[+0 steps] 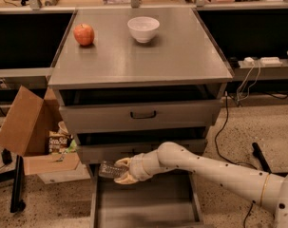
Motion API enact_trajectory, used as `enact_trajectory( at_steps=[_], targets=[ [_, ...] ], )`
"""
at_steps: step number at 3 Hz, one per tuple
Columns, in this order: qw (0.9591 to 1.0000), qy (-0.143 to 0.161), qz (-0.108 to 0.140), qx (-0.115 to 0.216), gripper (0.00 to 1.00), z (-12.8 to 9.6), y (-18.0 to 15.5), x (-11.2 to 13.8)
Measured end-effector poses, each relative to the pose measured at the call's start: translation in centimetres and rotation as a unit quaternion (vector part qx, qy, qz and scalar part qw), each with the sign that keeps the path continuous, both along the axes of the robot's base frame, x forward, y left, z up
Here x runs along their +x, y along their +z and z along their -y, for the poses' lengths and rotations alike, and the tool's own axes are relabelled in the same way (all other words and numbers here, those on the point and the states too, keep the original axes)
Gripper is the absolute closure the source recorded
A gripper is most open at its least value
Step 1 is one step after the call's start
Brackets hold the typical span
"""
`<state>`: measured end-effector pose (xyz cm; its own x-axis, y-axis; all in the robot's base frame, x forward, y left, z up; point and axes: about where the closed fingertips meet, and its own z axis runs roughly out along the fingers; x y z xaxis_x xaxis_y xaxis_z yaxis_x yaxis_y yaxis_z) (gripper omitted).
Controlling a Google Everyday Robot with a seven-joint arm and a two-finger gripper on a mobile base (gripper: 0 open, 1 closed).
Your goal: Pick water bottle from bottom drawer and place on counter
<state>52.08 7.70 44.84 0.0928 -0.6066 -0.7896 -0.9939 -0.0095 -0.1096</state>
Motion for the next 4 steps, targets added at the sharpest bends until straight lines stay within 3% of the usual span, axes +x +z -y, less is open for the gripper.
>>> enact_trajectory(
  at_steps=[1,2,3,4],
  targets=[
    [1.0,0.002,-0.002,0.005,1.0,-0.1,0.4,-0.1],
    [0.9995,0.018,0.018,0.018,1.0,0.0,4.8,-0.7],
    [0.9973,0.045,0.055,0.015,1.0,0.4,14.2,-2.2],
    [0.9944,0.059,0.087,0.003,1.0,1.3,20.8,-2.5]
  ],
)
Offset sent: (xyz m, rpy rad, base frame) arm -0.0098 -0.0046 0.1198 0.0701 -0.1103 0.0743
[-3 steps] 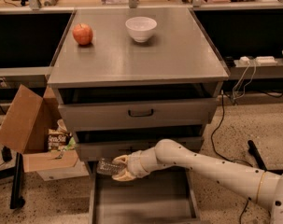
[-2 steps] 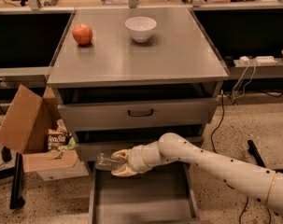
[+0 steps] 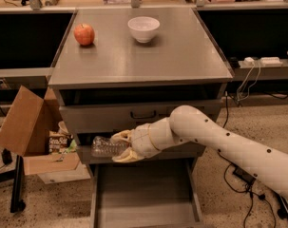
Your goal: Pick water bottle from bottom drawer and place on counter
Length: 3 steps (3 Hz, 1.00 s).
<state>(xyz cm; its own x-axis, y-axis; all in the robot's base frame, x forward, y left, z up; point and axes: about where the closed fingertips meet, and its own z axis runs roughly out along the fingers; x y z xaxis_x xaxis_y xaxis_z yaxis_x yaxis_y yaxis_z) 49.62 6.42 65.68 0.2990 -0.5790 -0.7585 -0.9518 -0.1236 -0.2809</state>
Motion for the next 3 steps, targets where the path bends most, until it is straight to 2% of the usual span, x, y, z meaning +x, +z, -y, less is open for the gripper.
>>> enact_trajectory(
  at_steps=[1,2,3],
  targets=[
    [1.0,0.0,0.0,0.0,1.0,0.0,0.0,0.0],
    [1.0,0.003,0.0,0.005,1.0,-0.3,1.4,1.1],
    [0.9997,-0.005,0.022,0.003,1.0,1.1,6.6,2.5]
  ],
)
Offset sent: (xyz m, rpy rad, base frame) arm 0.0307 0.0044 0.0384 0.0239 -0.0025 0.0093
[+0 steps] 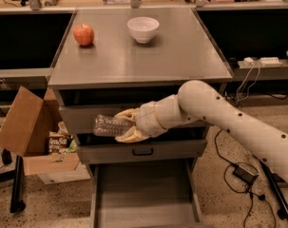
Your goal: Pick water bottle from bottom drawer and place on counter
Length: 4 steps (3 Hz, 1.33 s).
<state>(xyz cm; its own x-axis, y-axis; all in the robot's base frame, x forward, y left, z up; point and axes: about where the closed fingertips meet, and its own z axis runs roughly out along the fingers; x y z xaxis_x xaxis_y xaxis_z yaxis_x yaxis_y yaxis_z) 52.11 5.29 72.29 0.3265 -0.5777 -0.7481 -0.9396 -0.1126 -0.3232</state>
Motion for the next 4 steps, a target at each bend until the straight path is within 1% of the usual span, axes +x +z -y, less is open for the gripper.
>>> enact_trajectory(
  at_steps=[1,2,3,4],
  targets=[
    [0.9986,-0.017,0.046,-0.019,1.0,1.8,6.8,0.6],
    [0.9945,-0.041,0.09,-0.034,1.0,3.6,12.0,1.0],
    [0.9945,-0.04,0.09,-0.034,1.0,3.6,12.0,1.0],
    [0.993,-0.073,0.086,-0.036,1.0,4.3,13.3,2.9]
  ],
)
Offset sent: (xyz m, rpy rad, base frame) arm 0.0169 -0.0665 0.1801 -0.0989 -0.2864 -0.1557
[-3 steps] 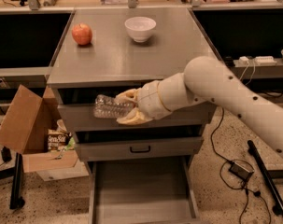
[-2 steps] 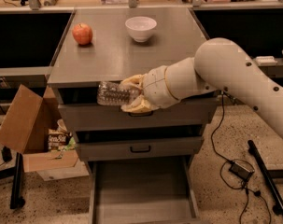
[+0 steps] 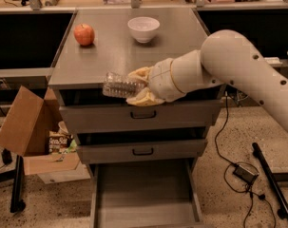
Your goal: Pick water bottle from bottom drawer and place on counter
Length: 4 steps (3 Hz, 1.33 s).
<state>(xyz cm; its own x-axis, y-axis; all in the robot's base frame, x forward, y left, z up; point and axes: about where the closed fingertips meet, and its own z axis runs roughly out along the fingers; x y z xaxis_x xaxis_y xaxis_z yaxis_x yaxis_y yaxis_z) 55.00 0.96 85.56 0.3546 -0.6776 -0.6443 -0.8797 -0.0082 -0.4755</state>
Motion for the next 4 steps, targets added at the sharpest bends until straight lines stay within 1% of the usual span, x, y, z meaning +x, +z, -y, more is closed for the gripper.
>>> enact_trajectory(
  at_steps=[1,2,3,4],
  targets=[
    [0.9988,-0.047,-0.016,-0.004,1.0,1.9,2.4,3.1],
    [0.9936,-0.107,-0.036,-0.002,1.0,5.1,4.8,6.9],
    [0.9854,-0.156,-0.07,-0.002,1.0,7.9,4.4,9.9],
    [0.9731,-0.201,-0.113,-0.001,1.0,10.5,2.7,13.4]
  ],
)
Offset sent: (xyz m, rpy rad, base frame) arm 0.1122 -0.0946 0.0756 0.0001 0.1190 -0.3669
